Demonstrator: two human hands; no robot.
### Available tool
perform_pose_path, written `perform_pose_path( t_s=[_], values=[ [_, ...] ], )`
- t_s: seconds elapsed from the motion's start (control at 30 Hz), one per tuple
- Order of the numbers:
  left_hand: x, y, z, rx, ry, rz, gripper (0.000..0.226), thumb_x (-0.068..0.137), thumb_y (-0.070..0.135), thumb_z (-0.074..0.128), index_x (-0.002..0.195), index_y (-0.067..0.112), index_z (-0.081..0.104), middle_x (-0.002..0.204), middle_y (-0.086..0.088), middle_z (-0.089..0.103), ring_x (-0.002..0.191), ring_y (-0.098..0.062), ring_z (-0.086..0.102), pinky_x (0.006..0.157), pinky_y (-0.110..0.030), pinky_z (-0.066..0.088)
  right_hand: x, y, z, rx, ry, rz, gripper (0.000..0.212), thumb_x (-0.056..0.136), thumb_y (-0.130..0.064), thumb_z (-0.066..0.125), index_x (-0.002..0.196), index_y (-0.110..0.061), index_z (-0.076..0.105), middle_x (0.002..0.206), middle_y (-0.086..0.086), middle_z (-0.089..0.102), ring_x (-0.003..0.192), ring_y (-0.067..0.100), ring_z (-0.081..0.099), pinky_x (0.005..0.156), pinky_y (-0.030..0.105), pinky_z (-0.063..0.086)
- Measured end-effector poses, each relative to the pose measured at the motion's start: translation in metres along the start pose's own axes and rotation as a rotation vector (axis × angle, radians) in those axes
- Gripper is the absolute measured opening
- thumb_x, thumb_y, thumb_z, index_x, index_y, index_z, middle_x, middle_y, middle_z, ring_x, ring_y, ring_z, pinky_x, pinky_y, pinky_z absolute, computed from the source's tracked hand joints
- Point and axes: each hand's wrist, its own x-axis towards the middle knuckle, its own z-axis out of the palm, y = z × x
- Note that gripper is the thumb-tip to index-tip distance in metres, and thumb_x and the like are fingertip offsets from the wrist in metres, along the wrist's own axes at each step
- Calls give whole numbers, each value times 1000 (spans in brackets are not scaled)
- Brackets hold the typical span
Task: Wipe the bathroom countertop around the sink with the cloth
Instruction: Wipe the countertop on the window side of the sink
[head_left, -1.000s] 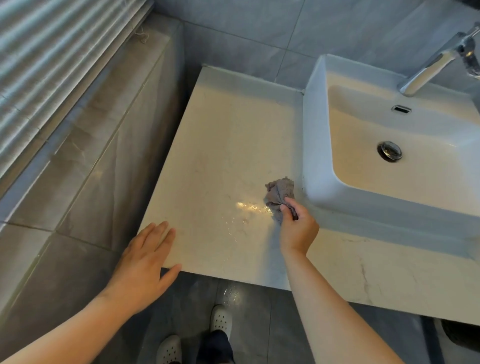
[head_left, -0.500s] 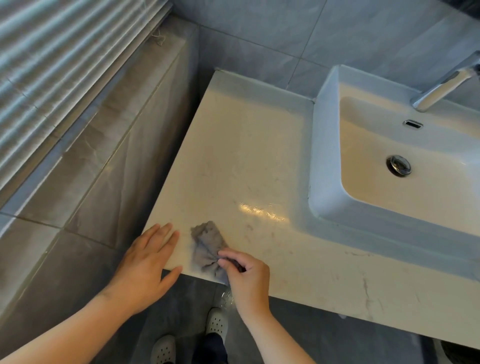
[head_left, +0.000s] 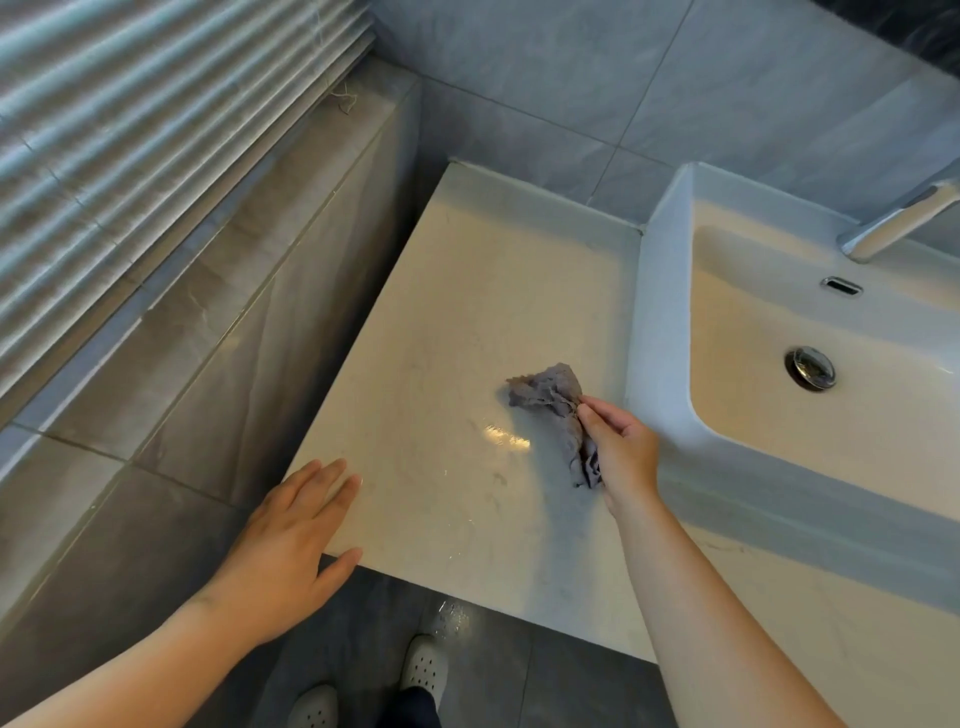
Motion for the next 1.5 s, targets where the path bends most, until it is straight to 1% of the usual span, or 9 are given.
perform_pose_path(
  t_s=[0.07,0.17,0.27,0.43,0.87,1.03,1.17,1.33,1.5],
  values=[
    [0,1,0,-18,-6,-13,95,77,79,-1,148,20,19,154,8,2,141,-9,-5,113,-34,8,5,6,1,-212,28,-62,19,89,-15,63,106,-14,71,95,-4,70,85,10,64,77,21,49],
    [-1,2,1,-26,-11,-21,96,76,79,-5,148,21,19,155,8,4,141,-9,-4,113,-34,9,-6,18,4,-737,152,-437,26,93,-14,55,117,-9,65,121,7,64,112,24,56,92,33,46],
    [0,0,1,-40,-18,-22,95,77,79,-3,148,21,22,155,8,7,141,-9,-2,113,-34,11,-16,28,9,-858,179,-707,30,94,-12,52,122,-6,62,126,11,61,113,31,55,93,40,49],
    [0,2,0,-65,-30,-33,97,71,83,-6,148,26,13,154,12,-3,140,-6,-9,113,-31,3,-5,42,13,-1091,50,-597,51,92,-31,57,135,-6,48,139,12,50,125,32,47,103,43,40],
    [-1,3,-4,-123,-1,-14,98,71,83,-6,148,26,16,153,11,0,141,-7,-6,113,-30,4,-55,62,57,-724,-1,-620,40,93,-36,46,117,-11,66,120,4,66,111,24,56,99,31,44],
    [-13,-3,-11,-153,91,-57,84,87,69,22,138,7,45,148,-5,36,137,-19,27,108,-37,27,-119,73,78,-663,-131,-617,34,90,-33,52,119,-19,65,119,-10,64,113,-4,39,102,17,32],
    [-33,-13,-10,-174,107,-123,72,84,54,35,135,5,48,143,-7,44,134,-20,35,105,-36,32,-151,62,82,-478,-312,-388,28,88,-24,64,116,-27,66,110,-23,61,105,-7,53,94,13,44],
    [-49,-21,-4,-192,94,-112,67,89,52,47,144,16,35,152,10,21,134,-1,19,107,-21,22,-117,26,68,-231,-175,-305,25,86,-17,67,109,-26,69,97,-21,69,91,-7,62,76,5,44],
    [-48,-14,-2,-247,70,-128,70,92,45,49,148,23,13,153,18,-6,135,4,0,107,-13,7,-31,16,60,-399,77,-421,10,86,-21,65,91,-16,73,78,-5,68,72,14,62,61,24,44]
  ],
)
